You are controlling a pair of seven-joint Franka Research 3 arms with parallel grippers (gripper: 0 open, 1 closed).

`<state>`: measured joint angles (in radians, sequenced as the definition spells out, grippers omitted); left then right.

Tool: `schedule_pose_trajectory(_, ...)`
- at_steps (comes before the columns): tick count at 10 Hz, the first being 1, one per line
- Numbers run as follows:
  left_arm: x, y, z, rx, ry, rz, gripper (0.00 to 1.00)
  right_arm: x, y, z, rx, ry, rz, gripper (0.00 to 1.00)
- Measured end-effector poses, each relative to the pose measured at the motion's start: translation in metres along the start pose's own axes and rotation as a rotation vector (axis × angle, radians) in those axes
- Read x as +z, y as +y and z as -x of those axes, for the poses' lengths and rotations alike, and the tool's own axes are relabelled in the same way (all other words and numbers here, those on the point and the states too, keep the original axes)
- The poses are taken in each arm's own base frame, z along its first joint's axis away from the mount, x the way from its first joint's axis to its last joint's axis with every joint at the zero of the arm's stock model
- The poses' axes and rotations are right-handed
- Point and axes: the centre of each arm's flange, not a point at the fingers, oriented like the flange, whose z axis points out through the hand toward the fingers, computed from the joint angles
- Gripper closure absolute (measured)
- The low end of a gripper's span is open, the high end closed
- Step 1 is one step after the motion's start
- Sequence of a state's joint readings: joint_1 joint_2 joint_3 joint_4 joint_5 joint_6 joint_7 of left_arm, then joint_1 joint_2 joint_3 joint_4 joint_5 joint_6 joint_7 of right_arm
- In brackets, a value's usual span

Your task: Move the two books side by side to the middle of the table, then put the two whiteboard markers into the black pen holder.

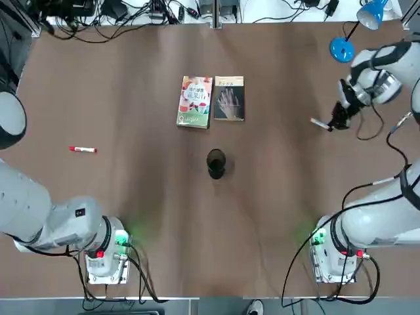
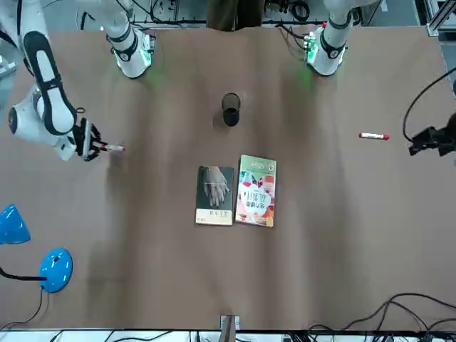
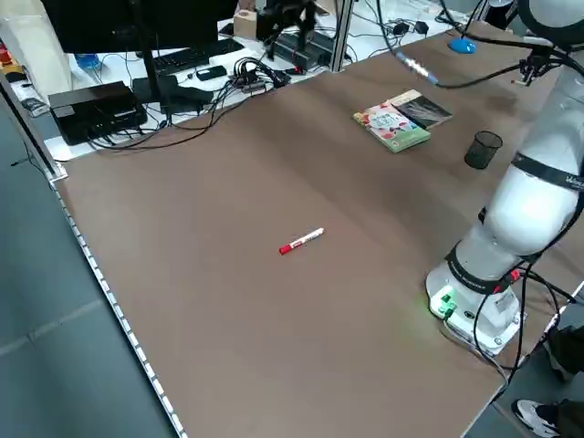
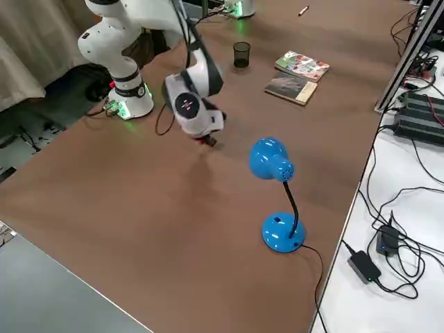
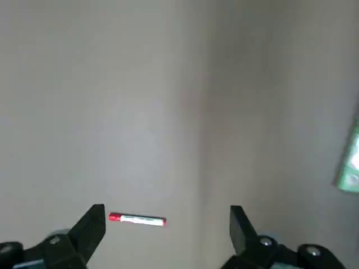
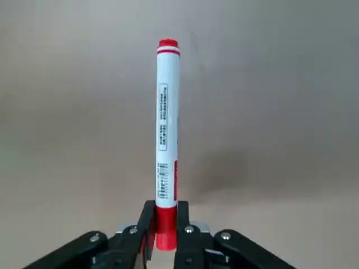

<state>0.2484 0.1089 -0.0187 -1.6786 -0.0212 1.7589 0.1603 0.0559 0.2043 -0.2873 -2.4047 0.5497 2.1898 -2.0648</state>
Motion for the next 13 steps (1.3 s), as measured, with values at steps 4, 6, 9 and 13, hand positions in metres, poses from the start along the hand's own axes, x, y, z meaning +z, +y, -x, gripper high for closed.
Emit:
schedule_pose_trajectory(4, 0.103, -0.101, 0.026, -0.253, -0.022, 0.042, 0.02, 0.026, 0.000, -0.182, -0.022, 0.044, 0.003, 0.81)
schedule_pose_trajectory(6, 0.154, -0.098, 0.039, -0.380, -0.032, 0.056, 0.02, 0.021, -0.016, -0.291, -0.063, 0.033, 0.049, 0.81)
schedule_pose_trajectory(9, 0.210, -0.096, 0.054, -0.538, -0.055, 0.084, 0.02, 0.011, -0.054, -0.425, -0.085, -0.129, 0.170, 0.81)
schedule_pose_trajectory(13, 0.265, -0.096, 0.067, -0.658, -0.073, 0.076, 0.02, 0.034, -0.113, -0.493, -0.129, -0.356, 0.261, 0.81)
